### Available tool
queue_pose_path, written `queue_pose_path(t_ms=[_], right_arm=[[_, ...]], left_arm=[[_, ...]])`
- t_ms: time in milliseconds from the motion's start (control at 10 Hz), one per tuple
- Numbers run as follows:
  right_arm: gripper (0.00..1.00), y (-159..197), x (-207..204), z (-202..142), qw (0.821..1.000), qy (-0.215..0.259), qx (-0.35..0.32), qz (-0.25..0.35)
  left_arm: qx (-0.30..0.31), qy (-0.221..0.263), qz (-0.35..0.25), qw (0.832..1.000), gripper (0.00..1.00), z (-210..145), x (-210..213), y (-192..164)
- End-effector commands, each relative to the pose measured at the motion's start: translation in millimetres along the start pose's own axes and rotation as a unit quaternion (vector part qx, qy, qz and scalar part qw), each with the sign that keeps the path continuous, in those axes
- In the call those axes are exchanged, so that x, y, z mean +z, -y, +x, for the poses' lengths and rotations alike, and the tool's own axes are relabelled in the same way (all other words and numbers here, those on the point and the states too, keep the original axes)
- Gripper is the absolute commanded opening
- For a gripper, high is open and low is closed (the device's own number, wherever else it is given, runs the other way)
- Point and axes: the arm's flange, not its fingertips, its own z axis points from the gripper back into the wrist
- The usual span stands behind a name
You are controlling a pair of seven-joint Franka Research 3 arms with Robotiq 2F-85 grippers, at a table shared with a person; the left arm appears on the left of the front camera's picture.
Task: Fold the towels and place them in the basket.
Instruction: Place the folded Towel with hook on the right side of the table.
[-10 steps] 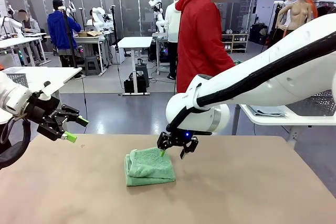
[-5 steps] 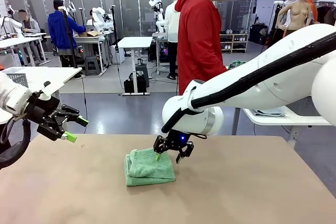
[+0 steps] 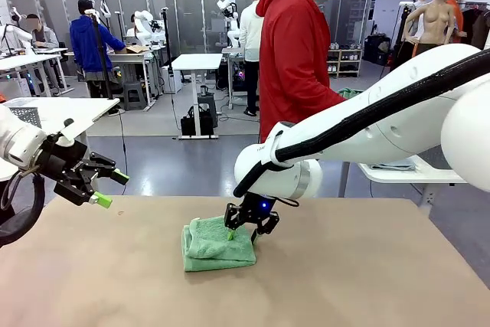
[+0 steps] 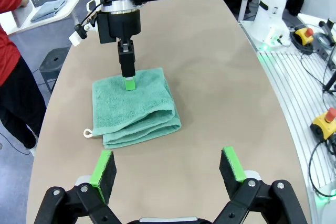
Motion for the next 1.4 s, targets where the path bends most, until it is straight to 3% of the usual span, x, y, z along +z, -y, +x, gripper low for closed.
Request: queue_pose_path(t_ms=[0,100,200,300,400,500,600,800,900,1200,1300], right_arm=[[0.63,-2,1,0,1.0,-0.011,0.008,0.008],[0.29,-4,2,-1,1.0,-0.012,0.007,0.006],[0.43,-4,2,-2,1.0,-0.012,0.006,0.005],[0.09,-6,4,-4,1.0,-0.008,0.004,-0.001],[0.23,-8,6,-5,1.0,-0.006,0.007,-0.004],[0.0,-9,8,-7,1.0,-0.003,0.008,-0.005],[0.03,-9,10,-8,1.0,-0.002,0.009,-0.005],[0.0,-7,16,-9,1.0,0.02,0.003,-0.022],[0.0,-11,7,-3,1.0,-0.001,0.009,0.001],[0.0,-11,7,-3,1.0,-0.001,0.009,0.001],[0.08,-10,9,-3,1.0,0.002,0.011,-0.002]], left_arm=[[0.0,-0.004,0.0,1.0,1.0,0,0,0],[0.0,-0.004,0.0,1.0,1.0,0,0,0],[0.0,-0.004,0.0,1.0,1.0,0,0,0],[0.0,-0.004,0.0,1.0,1.0,0,0,0],[0.0,-0.004,0.0,1.0,1.0,0,0,0],[0.0,-0.004,0.0,1.0,1.0,0,0,0],[0.0,-0.004,0.0,1.0,1.0,0,0,0],[0.0,-0.004,0.0,1.0,1.0,0,0,0],[0.0,-0.004,0.0,1.0,1.0,0,0,0],[0.0,-0.004,0.0,1.0,1.0,0,0,0],[0.0,-0.004,0.0,1.0,1.0,0,0,0]])
